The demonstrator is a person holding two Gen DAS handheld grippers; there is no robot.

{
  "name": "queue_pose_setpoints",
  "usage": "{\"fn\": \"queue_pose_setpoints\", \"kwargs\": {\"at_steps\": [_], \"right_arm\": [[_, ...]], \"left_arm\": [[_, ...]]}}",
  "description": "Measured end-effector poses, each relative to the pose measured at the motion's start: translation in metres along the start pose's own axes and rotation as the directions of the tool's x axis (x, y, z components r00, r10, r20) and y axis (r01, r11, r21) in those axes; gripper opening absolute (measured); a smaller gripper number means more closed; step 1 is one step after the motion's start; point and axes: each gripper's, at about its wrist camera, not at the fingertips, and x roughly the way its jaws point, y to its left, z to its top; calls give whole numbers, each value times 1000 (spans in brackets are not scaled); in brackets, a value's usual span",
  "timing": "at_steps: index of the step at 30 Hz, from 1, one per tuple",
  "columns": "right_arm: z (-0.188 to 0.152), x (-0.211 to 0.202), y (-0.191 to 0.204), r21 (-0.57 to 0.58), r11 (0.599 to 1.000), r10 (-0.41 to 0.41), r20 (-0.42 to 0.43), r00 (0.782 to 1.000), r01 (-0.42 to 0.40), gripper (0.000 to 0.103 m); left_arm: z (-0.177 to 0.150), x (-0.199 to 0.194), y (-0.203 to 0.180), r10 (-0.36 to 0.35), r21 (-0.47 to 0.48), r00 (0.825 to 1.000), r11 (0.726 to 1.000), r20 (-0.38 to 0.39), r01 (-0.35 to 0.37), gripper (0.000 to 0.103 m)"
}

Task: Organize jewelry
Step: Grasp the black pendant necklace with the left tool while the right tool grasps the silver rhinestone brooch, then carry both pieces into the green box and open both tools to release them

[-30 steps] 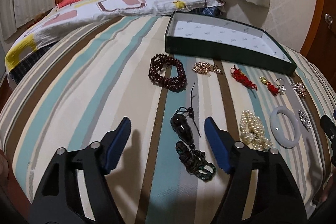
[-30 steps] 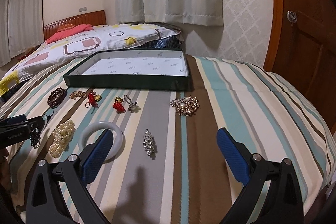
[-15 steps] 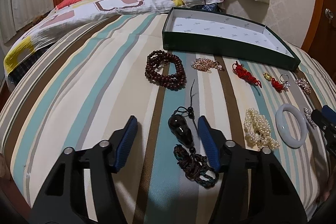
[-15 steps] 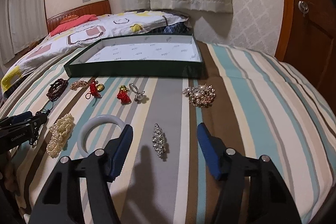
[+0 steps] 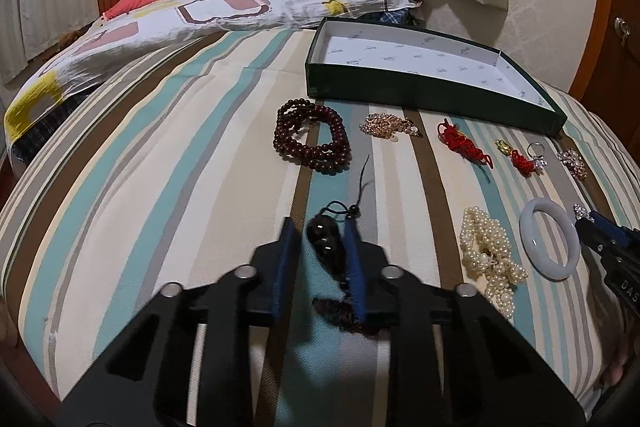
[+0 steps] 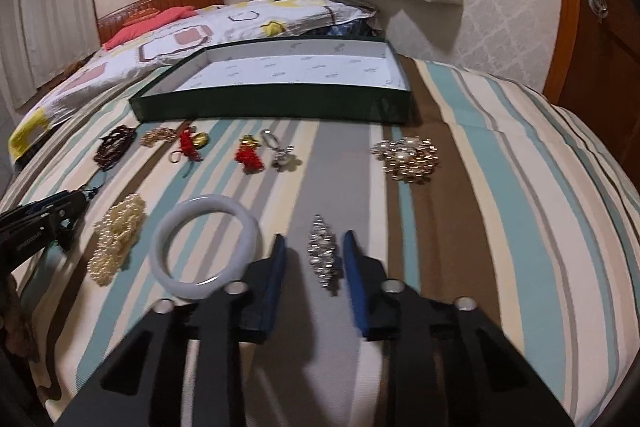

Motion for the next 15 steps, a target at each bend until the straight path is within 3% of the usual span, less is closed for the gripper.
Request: {"fn": "queue_pose_setpoints", "kwargs": {"at_steps": [3,15], "right_arm": [[-1,0,1,9,1000,29,-3,1000,-29,14],[0,-5,-5,54,997,52,9,999,-53,13]], "left_arm": [[-1,0,1,-18,-2,1000,1000,1,18,18],[0,-6,5,-30,-21,999,999,25,30,18]]}}
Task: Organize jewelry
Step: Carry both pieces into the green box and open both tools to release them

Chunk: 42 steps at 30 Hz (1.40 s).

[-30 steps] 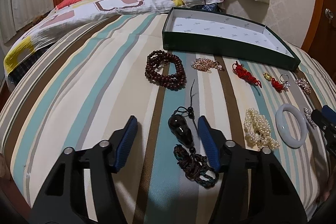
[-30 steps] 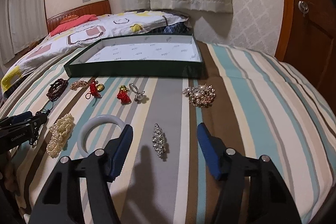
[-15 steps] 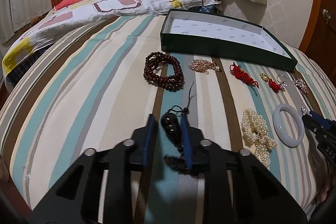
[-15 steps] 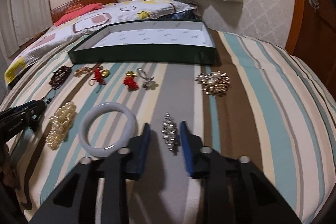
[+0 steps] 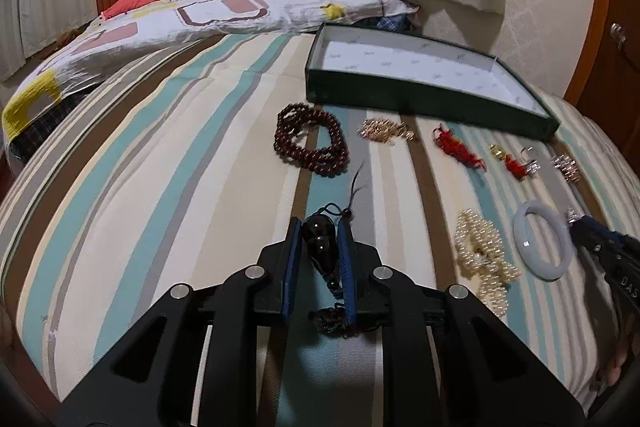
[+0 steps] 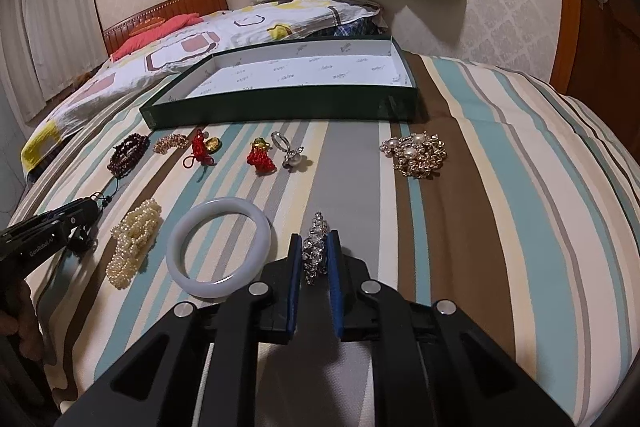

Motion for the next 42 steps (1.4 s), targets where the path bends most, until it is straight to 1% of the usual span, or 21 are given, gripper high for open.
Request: {"fn": "queue_pose_setpoints", "kwargs": {"at_steps": [6,12,17,22,24,27,30,32,35,39,42], "right_arm": [[4,-7,0,9,1000,7,24,1000,-8,13],[18,-21,-1,23,999,21,71,997,-22,13],[44,-34,-2,18,1000,18,142,990,-21,13],[78,-31,-4,3,1000,13,211,977,-14,13],[94,-22,-6,0,1000,9,231,973,-9,13],[108,-10,-10,0,1000,2,245,969,-3,13],[122,13,-15,5,1000,-5,238,971,4,13],[131,36,-21,15,1000,-14,209,978,11,13],[135,61,-31,44,999,-16,166,986,9,13],[136,90,-42,58,998,-41,107,993,35,13],[134,105,-47,64,997,-45,57,997,42,13]], "left_arm": [[4,-9,-1,3,4,1000,1000,20,-3,18],[21,-29,-6,-16,5,997,1000,78,15,18],[47,-40,-12,-55,-13,991,998,122,57,18],[79,-36,-24,-82,-2,982,996,169,84,18],[94,-27,-28,-98,-3,979,995,177,100,18],[117,-7,-37,-107,8,977,994,183,107,18],[138,19,-46,-118,10,979,993,169,118,18],[147,39,-53,-117,17,981,993,152,116,18],[155,69,-63,-106,42,988,994,117,101,18],[155,105,-66,-93,59,995,994,41,90,18],[153,123,-67,-96,57,995,994,-15,96,18]]}}
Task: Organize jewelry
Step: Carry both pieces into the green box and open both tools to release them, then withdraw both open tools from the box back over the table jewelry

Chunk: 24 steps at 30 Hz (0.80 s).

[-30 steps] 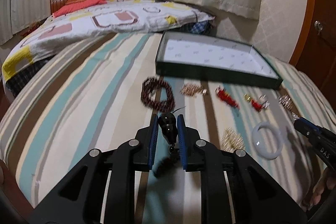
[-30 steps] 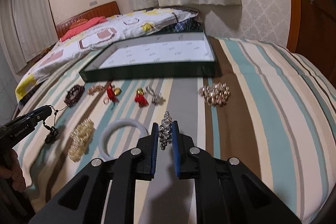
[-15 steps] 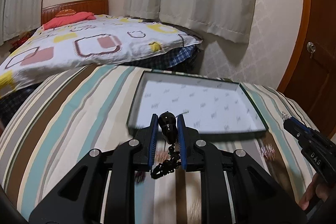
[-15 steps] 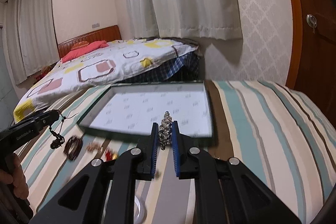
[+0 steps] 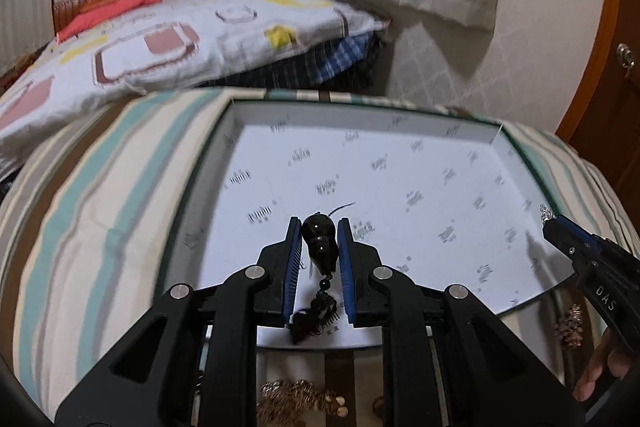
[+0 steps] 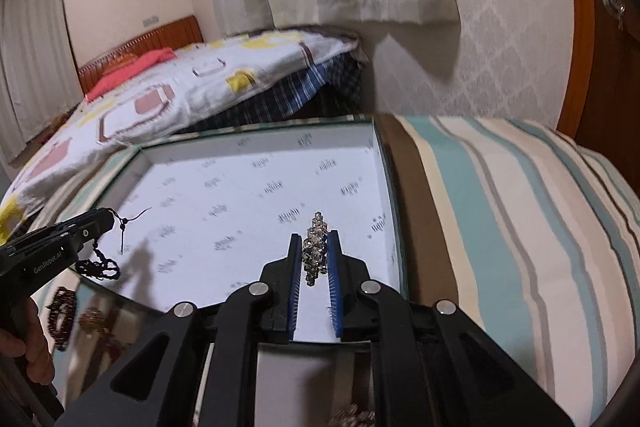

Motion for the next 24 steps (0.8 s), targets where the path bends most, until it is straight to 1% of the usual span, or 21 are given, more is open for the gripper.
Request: {"fn": "queue_pose_setpoints", "kwargs": {"at_steps": [6,9,10,11,12,13,14,15,16,18,20,24], "right_arm": [[1,9,2,-7,1000,-7,-54,999,7,13],[1,14,1,-6,1000,-14,-78,997,13,14],[1,15,1,-4,1000,-14,-87,996,13,14],[1,16,0,0,1000,-12,-90,996,12,16],[1,15,-1,6,1000,-13,-90,996,13,24],[1,15,-2,7,1000,-10,-87,996,11,27],[1,14,-2,6,1000,-7,-84,996,8,33],[0,13,0,-3,1000,-3,-85,996,2,36],[1,14,1,-9,1000,-3,-86,996,2,37],[1,13,3,-17,1000,-2,-76,997,1,43],[2,9,3,-12,1000,0,-61,998,-1,45],[3,-9,6,0,1000,11,-22,1000,-11,48]], "left_arm": [[-4,20,-11,-8,46,998,999,-68,11,18],[-6,30,-12,-10,38,993,999,-117,14,19],[-6,30,-11,-10,34,994,999,-111,14,19],[-6,31,-11,-11,34,994,999,-112,15,21],[-6,30,-11,-15,37,994,999,-111,19,24],[-7,30,-12,-21,39,994,999,-110,25,31],[-7,30,-12,-22,39,994,999,-110,27,39],[-7,30,-12,-26,35,994,999,-109,30,41],[-7,30,-13,-29,34,994,999,-108,33,43],[-7,31,-14,-28,37,994,999,-108,32,45],[-6,29,-14,-31,29,994,999,-109,34,49],[-4,9,-11,-39,4,997,999,-60,39,56]]}}
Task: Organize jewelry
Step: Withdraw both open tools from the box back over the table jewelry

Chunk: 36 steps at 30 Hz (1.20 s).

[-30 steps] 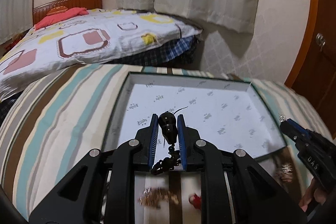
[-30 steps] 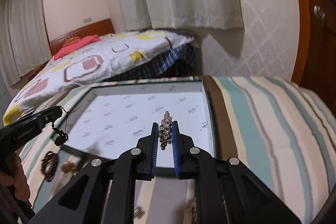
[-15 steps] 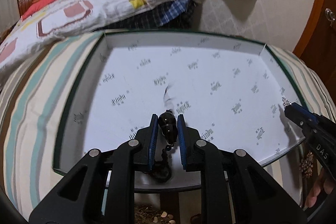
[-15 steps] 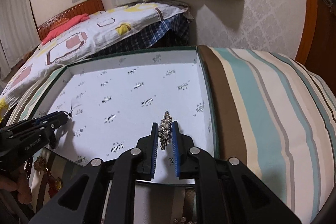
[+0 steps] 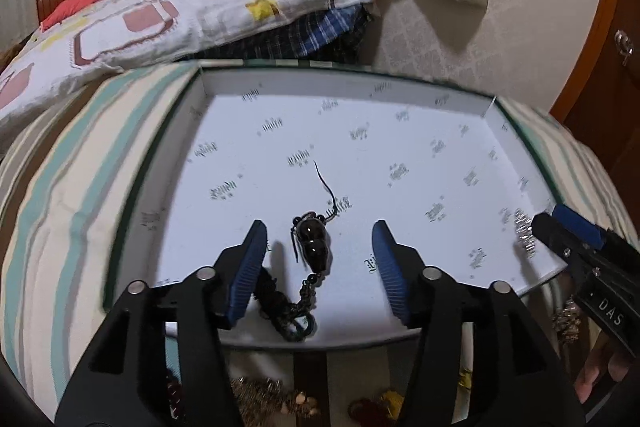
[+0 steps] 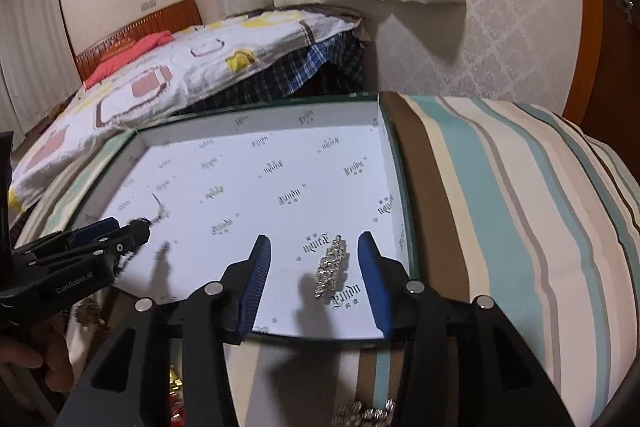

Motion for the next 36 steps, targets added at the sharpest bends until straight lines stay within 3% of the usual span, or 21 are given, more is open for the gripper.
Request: {"fn": "queue_pose_setpoints", "kwargs": {"at_steps": [7,13,26,36], "right_arm": [[-17,-52,21,-23,1000,8,86,996,-6,55],[-48,-91,39,-52,999,15,135,991,-8,62],[-115,-118,68,-89,996,35,140,990,-22,67],[-138,-110,94,-140,990,26,111,994,-11,78]], "left_arm": [[-18,-68,-1,25,-9,988,1000,149,-24,62],[-51,-117,3,77,-26,971,997,227,-72,65],[-124,-161,29,133,-58,968,991,212,-123,65],[-151,-170,47,155,-93,968,986,196,-139,65]]}}
